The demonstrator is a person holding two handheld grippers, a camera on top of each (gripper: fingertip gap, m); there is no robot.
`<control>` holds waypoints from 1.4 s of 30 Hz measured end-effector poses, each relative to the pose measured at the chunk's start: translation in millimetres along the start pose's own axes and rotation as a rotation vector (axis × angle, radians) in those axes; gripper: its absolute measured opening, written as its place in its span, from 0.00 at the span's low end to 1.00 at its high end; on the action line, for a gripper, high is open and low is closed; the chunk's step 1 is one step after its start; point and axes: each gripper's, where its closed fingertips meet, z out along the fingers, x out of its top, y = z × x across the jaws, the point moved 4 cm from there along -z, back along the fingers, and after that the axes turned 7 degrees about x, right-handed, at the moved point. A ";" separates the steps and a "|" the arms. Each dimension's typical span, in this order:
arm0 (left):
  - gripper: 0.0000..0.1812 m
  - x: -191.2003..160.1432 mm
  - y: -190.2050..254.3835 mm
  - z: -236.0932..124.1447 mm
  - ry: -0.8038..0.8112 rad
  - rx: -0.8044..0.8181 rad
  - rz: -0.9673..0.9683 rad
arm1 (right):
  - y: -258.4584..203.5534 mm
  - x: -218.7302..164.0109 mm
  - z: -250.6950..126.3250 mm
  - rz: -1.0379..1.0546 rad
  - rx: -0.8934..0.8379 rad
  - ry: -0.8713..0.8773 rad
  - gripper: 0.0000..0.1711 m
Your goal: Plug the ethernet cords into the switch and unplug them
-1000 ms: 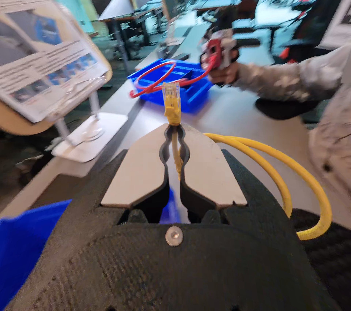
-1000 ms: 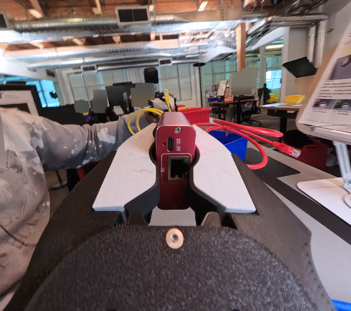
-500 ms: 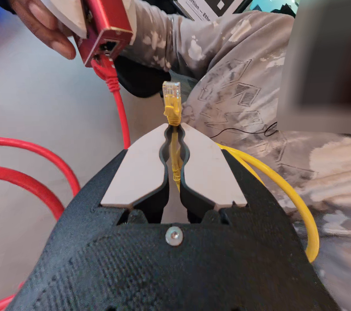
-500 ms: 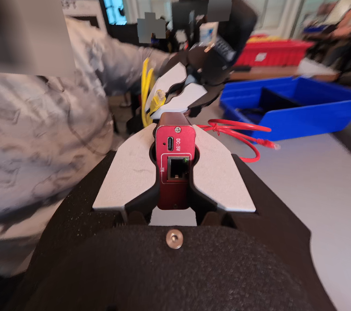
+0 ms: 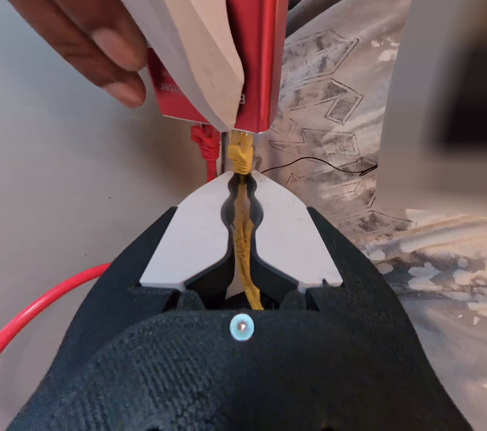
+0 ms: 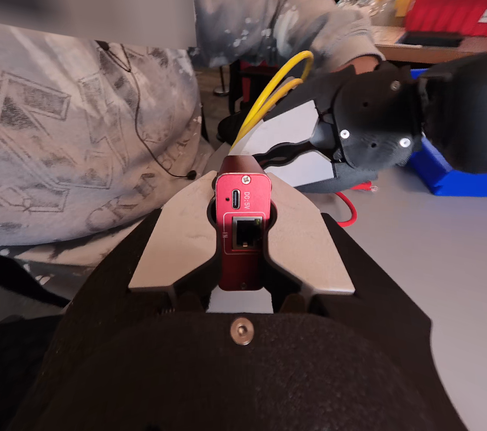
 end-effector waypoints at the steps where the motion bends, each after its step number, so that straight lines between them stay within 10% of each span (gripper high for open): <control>1: 0.03 -0.3 0.1 0.9 -0.004 -0.005 0.004 | -0.9 0.7 0.9 -0.003 0.011 -0.002 0.17; 36: 0.02 4.9 0.9 2.9 0.231 0.159 0.090 | -4.3 -6.8 1.8 0.154 0.010 -0.031 0.18; 42: 0.07 16.8 -9.6 -25.4 0.338 0.389 0.214 | 3.7 -2.4 -13.9 0.122 -0.162 -0.051 0.17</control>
